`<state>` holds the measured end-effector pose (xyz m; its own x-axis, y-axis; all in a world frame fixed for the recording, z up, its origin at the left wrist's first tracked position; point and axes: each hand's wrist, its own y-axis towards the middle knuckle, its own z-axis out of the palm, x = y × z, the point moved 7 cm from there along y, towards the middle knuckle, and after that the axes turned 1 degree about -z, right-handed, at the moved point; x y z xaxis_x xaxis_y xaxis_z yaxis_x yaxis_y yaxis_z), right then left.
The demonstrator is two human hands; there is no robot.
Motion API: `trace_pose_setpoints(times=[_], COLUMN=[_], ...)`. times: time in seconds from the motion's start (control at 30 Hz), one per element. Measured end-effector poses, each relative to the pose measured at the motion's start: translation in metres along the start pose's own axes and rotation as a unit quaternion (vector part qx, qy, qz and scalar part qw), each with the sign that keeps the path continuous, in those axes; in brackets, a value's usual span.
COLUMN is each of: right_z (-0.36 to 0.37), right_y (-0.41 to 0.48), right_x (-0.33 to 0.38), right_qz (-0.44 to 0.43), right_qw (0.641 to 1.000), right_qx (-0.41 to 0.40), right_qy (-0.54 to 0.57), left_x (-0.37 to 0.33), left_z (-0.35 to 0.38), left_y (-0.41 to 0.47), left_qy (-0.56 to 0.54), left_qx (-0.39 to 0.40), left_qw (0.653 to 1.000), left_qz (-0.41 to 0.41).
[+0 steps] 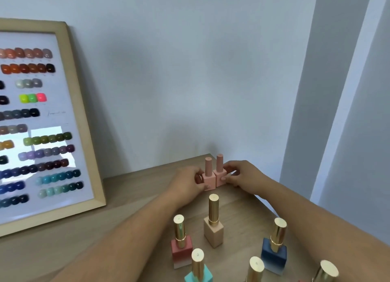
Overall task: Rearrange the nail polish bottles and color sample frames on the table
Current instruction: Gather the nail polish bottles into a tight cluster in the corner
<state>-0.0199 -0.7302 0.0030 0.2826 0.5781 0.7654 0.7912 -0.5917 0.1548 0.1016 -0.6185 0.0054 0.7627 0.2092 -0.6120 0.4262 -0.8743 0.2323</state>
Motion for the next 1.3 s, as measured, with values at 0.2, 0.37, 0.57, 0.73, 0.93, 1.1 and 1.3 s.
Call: trace_pose_setpoints(times=[0.2, 0.37, 0.57, 0.73, 0.93, 1.1, 1.3], right_z=[0.001, -0.002, -0.004, -0.004, -0.008, -0.027, -0.057], right_y=[0.011, 0.023, 0.029, 0.028, 0.013, -0.032, -0.107], right_x=[-0.007, -0.008, -0.009, -0.011, -0.013, 0.008, 0.062], right_qz=[-0.006, 0.004, 0.014, 0.014, 0.04, 0.017, -0.028], right_qw=[1.0, 1.0, 1.0, 0.999, 0.997, 0.998, 0.999], right_qx=[-0.021, -0.015, 0.016, 0.021, 0.008, -0.025, 0.0], right_qy=[0.013, 0.011, 0.017, 0.026, 0.063, 0.05, 0.042], left_x=[0.008, 0.01, 0.01, 0.013, 0.014, 0.0, -0.041], left_z=[0.004, 0.005, 0.007, 0.008, 0.002, -0.039, -0.082], left_y=[0.007, 0.018, 0.024, 0.024, 0.014, -0.025, -0.084], left_qy=[-0.031, -0.038, -0.043, -0.052, -0.09, -0.131, -0.143], left_qx=[-0.058, -0.077, -0.076, -0.08, -0.037, -0.044, 0.007], left_qw=[0.998, 0.996, 0.996, 0.995, 0.993, 0.989, 0.99], left_qz=[-0.003, -0.016, -0.024, -0.035, -0.071, -0.044, -0.001])
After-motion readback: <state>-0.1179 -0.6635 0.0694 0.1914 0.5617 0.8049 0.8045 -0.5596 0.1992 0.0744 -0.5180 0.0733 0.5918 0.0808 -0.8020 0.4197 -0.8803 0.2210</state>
